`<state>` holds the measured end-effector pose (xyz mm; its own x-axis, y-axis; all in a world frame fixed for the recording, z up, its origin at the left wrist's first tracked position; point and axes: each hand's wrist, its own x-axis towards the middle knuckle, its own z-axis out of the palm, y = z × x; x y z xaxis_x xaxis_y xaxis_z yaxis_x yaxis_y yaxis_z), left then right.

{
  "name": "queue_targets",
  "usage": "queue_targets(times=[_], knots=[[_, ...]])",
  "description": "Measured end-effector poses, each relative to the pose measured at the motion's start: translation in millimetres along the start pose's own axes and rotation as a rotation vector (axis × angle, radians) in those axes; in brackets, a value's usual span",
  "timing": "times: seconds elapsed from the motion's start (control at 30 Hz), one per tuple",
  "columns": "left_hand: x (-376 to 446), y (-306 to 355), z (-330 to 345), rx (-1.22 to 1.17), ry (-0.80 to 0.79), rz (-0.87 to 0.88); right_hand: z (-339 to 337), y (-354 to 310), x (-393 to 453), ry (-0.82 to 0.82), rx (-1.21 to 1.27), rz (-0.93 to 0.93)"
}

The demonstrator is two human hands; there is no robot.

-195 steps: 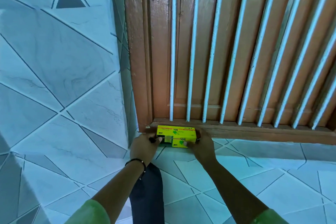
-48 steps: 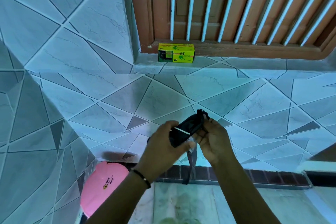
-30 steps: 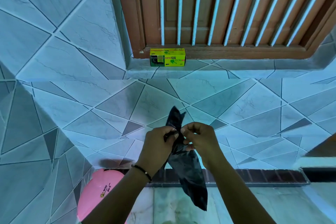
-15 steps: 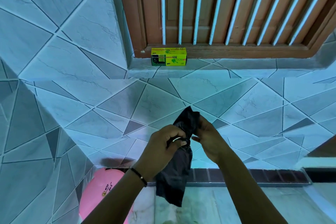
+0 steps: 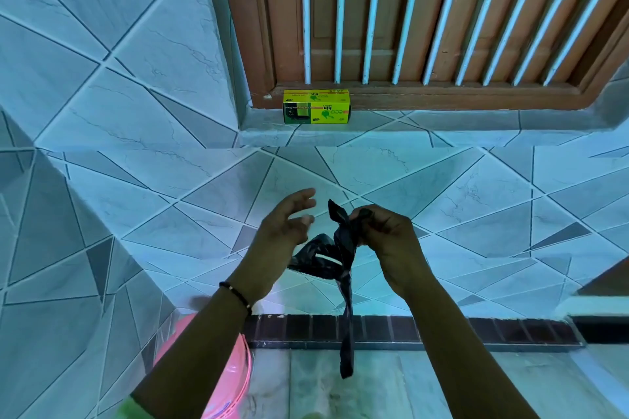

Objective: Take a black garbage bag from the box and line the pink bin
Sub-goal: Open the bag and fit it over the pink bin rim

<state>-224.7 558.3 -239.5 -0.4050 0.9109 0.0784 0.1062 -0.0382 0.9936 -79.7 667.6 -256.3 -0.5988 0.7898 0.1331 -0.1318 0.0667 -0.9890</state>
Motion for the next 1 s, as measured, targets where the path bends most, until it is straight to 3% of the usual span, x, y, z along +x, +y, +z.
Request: queue_targets(times=[0.07, 0.13, 0.33, 0.47, 0.67, 0.8, 0.87, 1.0], knots=[[7.1, 0.9, 7.4, 0.204, -0.065, 0.037, 2.8, -2.4, 0.0, -0.032, -0.019, -0.015], [10.9, 1.6, 15.6, 0.264, 0.009, 0.096, 4.7, -4.8, -0.2, -0.040, -0.046, -0.035], [13.8, -2.0, 2.8, 0.030, 0.214, 0.107, -17.0, -8.1, -2.2, 0.121, 0.016, -0.061], [17.5, -13.7, -24.5, 0.067, 0.332, 0.075, -41.6, -7.0, -3.9, 0.241, 0.030, -0.053], [12.9, -10.0, -18.6, -0.007, 0.315, 0.058, -39.0, -6.8, -3.1, 0.264, 0.120, -0.028], [8.7, -14.4, -20.0, -0.268, 0.177, 0.064, -31.8, -9.2, -2.6, 0.285, 0.235, 0.068], [7.6, -14.7, -20.7, -0.247, 0.171, 0.090, -28.4, -8.1, -2.7, 0.349, 0.121, 0.074], [5.0, -2.5, -11.5, -0.326, 0.233, 0.104, -21.7, -8.8, -9.3, 0.523, -0.375, -0.081]])
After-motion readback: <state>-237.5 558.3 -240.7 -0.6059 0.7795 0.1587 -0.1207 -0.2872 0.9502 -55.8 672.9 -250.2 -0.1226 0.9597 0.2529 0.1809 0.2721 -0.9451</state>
